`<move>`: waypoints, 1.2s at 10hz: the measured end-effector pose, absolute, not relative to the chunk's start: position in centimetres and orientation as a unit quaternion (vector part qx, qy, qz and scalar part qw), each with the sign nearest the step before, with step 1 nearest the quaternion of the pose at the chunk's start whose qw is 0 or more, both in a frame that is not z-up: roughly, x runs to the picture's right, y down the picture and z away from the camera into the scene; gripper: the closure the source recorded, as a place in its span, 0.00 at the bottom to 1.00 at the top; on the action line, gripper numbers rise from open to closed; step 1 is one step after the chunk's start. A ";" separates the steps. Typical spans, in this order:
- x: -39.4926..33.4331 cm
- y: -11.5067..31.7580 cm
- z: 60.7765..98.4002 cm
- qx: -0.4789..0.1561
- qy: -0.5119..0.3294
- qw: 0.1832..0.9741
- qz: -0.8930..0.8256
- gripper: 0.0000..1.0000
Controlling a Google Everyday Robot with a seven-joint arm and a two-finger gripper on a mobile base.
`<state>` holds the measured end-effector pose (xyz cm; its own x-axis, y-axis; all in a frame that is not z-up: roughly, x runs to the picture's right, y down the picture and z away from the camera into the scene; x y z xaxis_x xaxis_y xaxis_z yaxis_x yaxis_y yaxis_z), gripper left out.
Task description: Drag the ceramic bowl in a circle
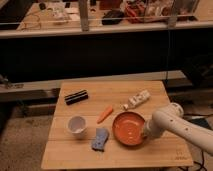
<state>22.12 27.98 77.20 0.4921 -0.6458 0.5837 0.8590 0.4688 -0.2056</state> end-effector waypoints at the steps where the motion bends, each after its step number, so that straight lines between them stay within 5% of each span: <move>1: 22.5 28.6 76.6 -0.250 -0.216 0.826 -0.456 1.00; 12: 43.4 31.9 73.4 -0.303 -0.150 0.874 -0.350 1.00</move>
<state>43.41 31.94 73.36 0.7098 -0.5209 0.4741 0.7026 0.5717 -0.4238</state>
